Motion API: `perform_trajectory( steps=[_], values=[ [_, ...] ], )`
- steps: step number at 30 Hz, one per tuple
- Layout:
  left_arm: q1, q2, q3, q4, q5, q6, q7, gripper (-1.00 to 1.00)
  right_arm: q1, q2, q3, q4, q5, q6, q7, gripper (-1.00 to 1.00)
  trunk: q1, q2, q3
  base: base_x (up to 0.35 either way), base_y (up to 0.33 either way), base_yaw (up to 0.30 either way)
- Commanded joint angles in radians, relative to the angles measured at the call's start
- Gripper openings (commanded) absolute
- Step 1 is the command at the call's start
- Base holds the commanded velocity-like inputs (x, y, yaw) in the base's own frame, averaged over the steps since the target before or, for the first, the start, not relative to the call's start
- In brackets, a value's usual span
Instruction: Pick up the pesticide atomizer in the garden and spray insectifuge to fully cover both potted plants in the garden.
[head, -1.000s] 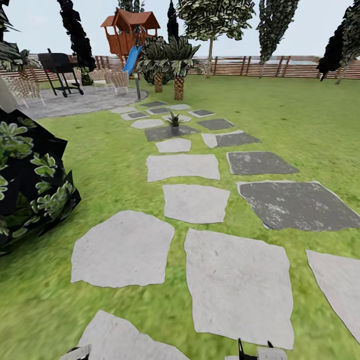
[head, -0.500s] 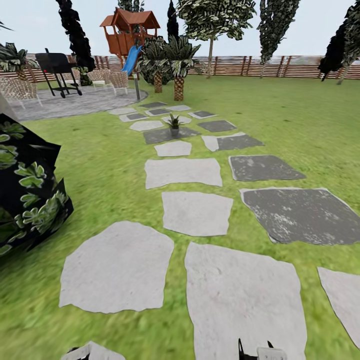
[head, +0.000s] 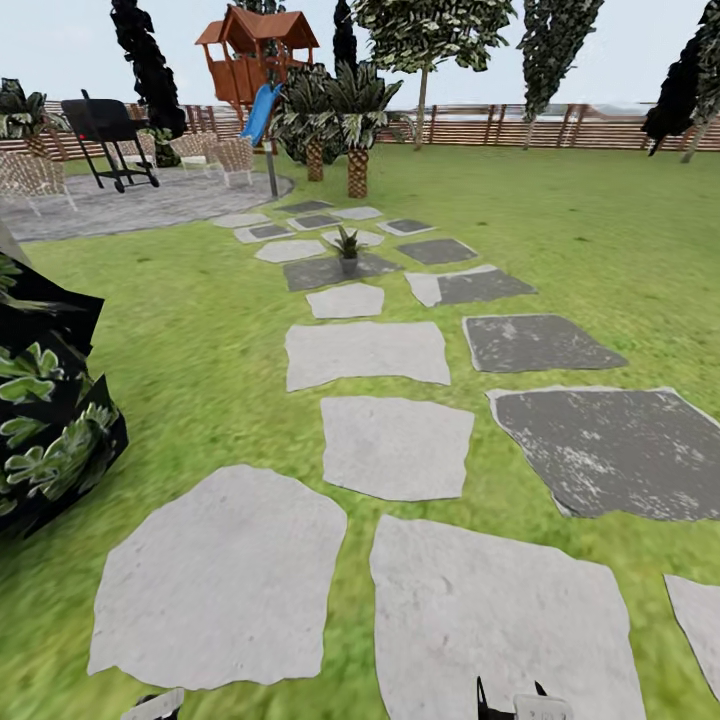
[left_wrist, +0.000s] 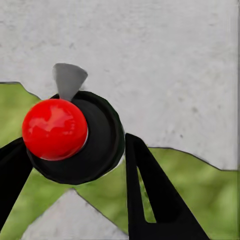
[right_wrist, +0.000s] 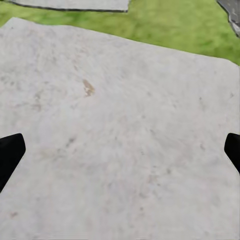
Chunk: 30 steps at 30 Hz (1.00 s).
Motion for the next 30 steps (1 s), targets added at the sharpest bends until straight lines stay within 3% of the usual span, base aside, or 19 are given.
perform_trajectory(
  steps=[1, 30],
  values=[
    [-0.001, 0.000, 0.000, 0.001, 0.007, -0.003, -0.005, -1.00, -0.001, 0.000, 0.009, 0.001, -0.006, -0.002, -0.004, 1.00, 0.000, 0.000, -0.001, 0.339, 0.000, 0.000],
    [0.001, 0.000, 0.000, 0.001, 0.007, -0.003, -0.005, -1.00, -0.001, 0.000, 0.009, 0.001, -0.005, -0.002, -0.001, 1.00, 0.000, 0.000, -0.001, 0.339, 0.000, 0.000]
  ],
)
